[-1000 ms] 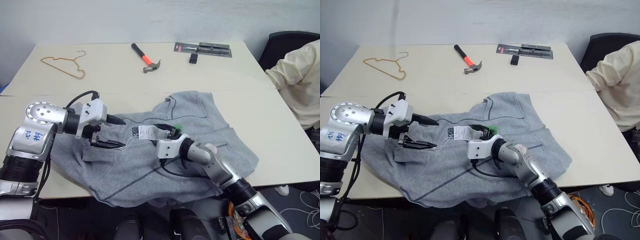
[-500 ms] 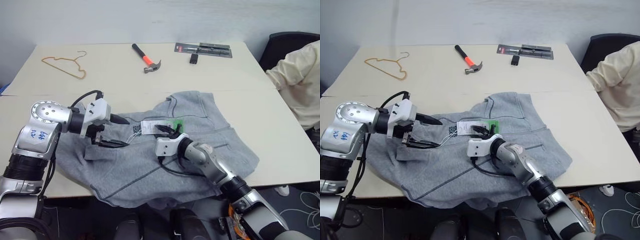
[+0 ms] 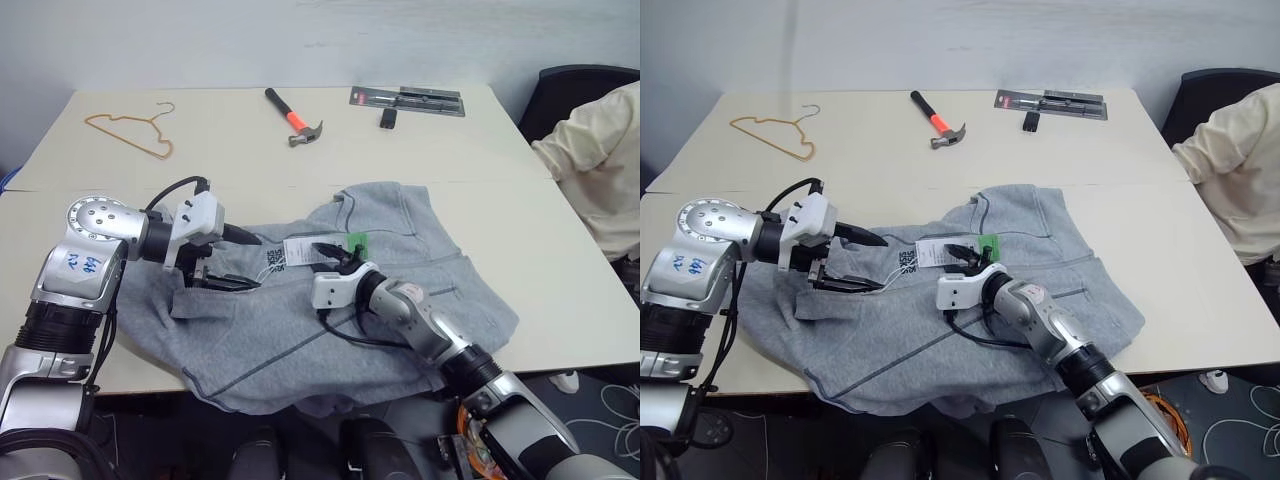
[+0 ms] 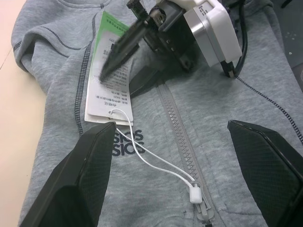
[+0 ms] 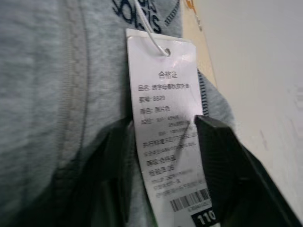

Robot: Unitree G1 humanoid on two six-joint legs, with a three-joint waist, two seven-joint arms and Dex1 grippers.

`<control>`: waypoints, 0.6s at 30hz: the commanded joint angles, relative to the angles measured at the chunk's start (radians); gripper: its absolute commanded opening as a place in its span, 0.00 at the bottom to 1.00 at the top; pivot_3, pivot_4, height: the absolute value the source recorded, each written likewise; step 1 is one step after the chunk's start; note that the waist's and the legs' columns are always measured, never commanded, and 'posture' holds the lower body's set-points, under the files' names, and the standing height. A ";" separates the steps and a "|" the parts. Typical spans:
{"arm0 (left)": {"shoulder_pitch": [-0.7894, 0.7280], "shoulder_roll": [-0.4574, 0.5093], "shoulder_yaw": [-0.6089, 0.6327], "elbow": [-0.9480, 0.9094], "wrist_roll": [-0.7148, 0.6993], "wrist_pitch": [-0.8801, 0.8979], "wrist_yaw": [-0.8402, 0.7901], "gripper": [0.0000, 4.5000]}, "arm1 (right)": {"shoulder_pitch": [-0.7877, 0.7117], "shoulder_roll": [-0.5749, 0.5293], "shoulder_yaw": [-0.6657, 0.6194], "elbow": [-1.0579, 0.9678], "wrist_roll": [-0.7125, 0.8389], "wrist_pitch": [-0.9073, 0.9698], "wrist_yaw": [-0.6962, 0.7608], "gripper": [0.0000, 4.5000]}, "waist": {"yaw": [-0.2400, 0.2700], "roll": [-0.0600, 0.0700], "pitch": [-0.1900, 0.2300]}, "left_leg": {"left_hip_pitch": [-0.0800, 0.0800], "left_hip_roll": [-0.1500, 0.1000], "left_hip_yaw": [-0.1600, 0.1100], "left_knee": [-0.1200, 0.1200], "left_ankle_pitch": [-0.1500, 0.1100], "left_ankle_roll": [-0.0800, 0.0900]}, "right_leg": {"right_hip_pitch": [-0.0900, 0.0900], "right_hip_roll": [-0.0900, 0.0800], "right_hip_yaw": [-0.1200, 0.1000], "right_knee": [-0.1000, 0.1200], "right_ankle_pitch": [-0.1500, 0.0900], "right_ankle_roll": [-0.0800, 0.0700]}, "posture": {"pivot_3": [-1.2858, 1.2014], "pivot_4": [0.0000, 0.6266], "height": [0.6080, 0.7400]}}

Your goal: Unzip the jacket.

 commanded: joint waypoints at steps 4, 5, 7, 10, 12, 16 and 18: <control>-0.032 -0.001 0.007 -0.006 0.002 -0.002 -0.008 0.88 | 0.010 -0.013 0.016 0.057 -0.036 0.043 0.018 0.63 | -0.001 0.000 0.000 | 0.000 0.000 0.000 0.000 0.000 0.000 | 0.000 0.000 0.000 0.000 0.000 0.000 | 0.52 0.24 1.00; -0.035 -0.004 0.006 -0.004 0.002 0.000 -0.008 0.88 | 0.007 -0.015 0.018 0.063 -0.038 0.039 0.019 0.59 | -0.001 0.000 0.000 | 0.000 0.000 0.000 0.000 0.000 0.000 | 0.000 0.000 0.000 0.000 0.000 0.000 | 0.52 0.24 1.00; -0.041 -0.008 0.004 0.002 0.005 -0.002 -0.008 0.88 | -0.021 -0.001 0.015 0.116 -0.037 0.046 0.006 0.49 | 0.000 0.000 0.000 | 0.000 0.000 0.000 0.000 0.000 0.000 | 0.000 0.000 0.000 0.000 0.000 0.000 | 0.52 0.24 1.00; -0.047 -0.013 0.002 0.006 0.007 -0.003 -0.009 0.88 | -0.053 0.021 0.005 0.177 -0.019 0.052 -0.002 0.25 | -0.003 0.000 0.000 | 0.000 0.000 0.000 0.000 0.000 0.000 | 0.000 0.000 0.000 0.000 0.000 0.000 | 0.52 0.24 1.00; -0.051 -0.017 -0.001 0.010 0.009 -0.004 -0.010 0.88 | -0.059 0.031 -0.005 0.195 0.003 0.051 0.006 0.10 | -0.004 -0.002 -0.001 | 0.001 0.000 0.000 0.000 0.000 0.000 | 0.001 0.000 0.000 0.000 0.000 0.000 | 0.52 0.24 1.00; -0.040 -0.028 -0.011 0.017 0.026 -0.030 -0.009 0.88 | -0.038 0.016 -0.012 0.157 0.027 0.051 0.033 0.01 | -0.005 -0.004 -0.002 | 0.002 0.000 0.000 0.000 0.001 0.000 | 0.002 0.000 0.000 0.000 0.000 0.000 | 0.52 0.24 1.00; -0.009 -0.024 -0.034 0.034 0.076 -0.108 -0.001 0.88 | 0.005 -0.006 -0.041 0.065 0.056 0.072 0.063 0.01 | 0.000 -0.004 -0.002 | 0.002 0.000 0.000 0.000 0.001 0.000 | 0.002 0.000 0.000 0.000 0.000 0.000 | 0.52 0.24 1.00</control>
